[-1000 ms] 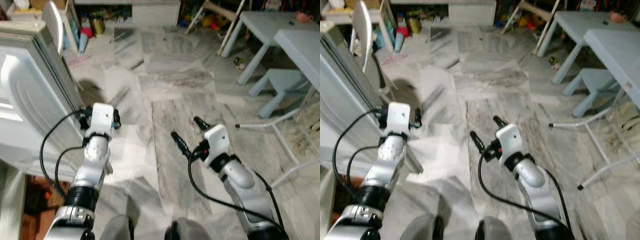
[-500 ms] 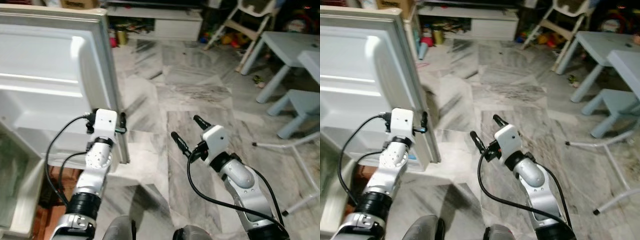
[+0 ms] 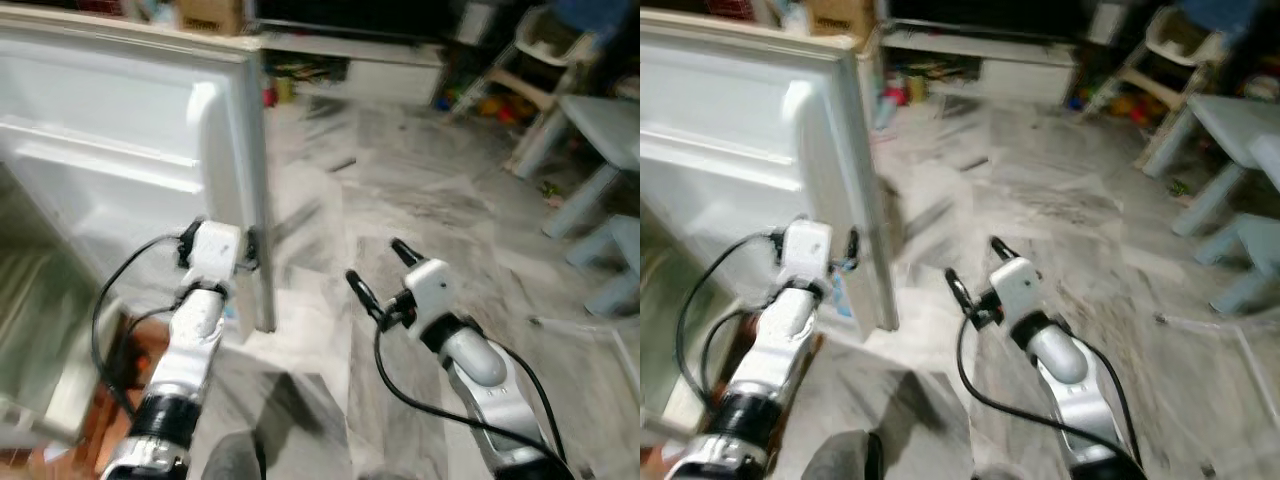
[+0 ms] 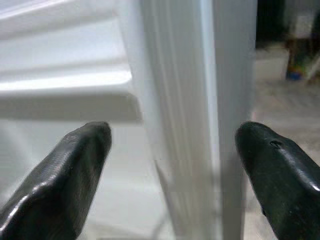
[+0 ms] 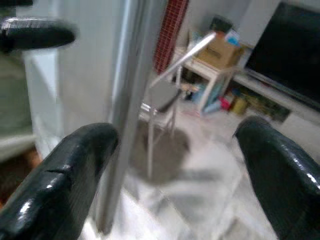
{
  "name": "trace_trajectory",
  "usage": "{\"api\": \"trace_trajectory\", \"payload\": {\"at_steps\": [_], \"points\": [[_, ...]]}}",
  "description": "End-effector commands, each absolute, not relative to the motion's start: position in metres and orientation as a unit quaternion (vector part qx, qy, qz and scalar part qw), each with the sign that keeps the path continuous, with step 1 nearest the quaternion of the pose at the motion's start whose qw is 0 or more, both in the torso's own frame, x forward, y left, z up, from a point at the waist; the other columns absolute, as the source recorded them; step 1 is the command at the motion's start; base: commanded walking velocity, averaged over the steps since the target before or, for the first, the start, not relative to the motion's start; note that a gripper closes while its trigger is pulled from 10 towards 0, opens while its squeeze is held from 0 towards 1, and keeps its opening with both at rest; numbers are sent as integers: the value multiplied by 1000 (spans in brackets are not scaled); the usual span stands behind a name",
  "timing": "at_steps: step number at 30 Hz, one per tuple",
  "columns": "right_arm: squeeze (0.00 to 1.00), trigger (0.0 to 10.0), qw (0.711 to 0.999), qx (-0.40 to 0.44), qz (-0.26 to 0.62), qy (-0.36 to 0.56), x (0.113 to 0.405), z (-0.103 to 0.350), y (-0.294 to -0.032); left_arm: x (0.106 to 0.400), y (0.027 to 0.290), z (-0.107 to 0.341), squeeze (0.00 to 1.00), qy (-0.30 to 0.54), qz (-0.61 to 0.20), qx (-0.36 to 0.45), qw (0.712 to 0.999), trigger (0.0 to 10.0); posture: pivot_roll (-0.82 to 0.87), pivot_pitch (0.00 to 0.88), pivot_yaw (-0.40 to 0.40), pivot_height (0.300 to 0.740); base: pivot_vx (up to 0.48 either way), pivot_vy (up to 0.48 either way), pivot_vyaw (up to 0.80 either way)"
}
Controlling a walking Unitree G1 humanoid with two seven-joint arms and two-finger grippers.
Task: Restocking fridge
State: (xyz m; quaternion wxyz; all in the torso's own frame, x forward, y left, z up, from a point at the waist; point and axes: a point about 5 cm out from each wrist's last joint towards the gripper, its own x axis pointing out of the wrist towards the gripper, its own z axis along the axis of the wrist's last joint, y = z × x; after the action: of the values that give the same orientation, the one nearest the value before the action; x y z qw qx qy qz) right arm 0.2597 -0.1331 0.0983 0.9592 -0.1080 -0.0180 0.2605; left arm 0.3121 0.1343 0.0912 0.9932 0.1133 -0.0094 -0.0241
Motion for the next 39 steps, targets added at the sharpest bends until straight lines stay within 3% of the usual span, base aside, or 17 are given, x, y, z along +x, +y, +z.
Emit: {"api": "trace_trajectory", "payload": {"at_steps": [1, 16, 21, 33, 39], "points": [[0, 10000, 959, -113, 259, -24, 261, 101, -134, 315, 134, 93, 0, -9, -28, 115, 993, 10000, 57, 50, -50, 740, 480, 0, 0], [0, 10000, 961, -116, 250, -25, 259, 100, -136, 331, 107, 102, 0, -15, -69, 100, 993, 10000, 46, 62, -42, 740, 448, 0, 0], [0, 10000, 961, -116, 251, -26, 259, 100, -134, 328, 112, 98, 0, -13, -58, 91, 994, 10000, 48, 67, -41, 740, 0, 0, 0], [0, 10000, 966, -97, 240, -25, 261, 101, -133, 284, 150, 82, 0, 6, -21, 98, 995, 10000, 55, 80, -48, 740, 0, 0, 0], [0, 10000, 968, -104, 226, -26, 264, 100, -135, 265, 161, 77, 0, 27, -22, 96, 995, 10000, 51, 75, -36, 740, 0, 0, -756]]}}
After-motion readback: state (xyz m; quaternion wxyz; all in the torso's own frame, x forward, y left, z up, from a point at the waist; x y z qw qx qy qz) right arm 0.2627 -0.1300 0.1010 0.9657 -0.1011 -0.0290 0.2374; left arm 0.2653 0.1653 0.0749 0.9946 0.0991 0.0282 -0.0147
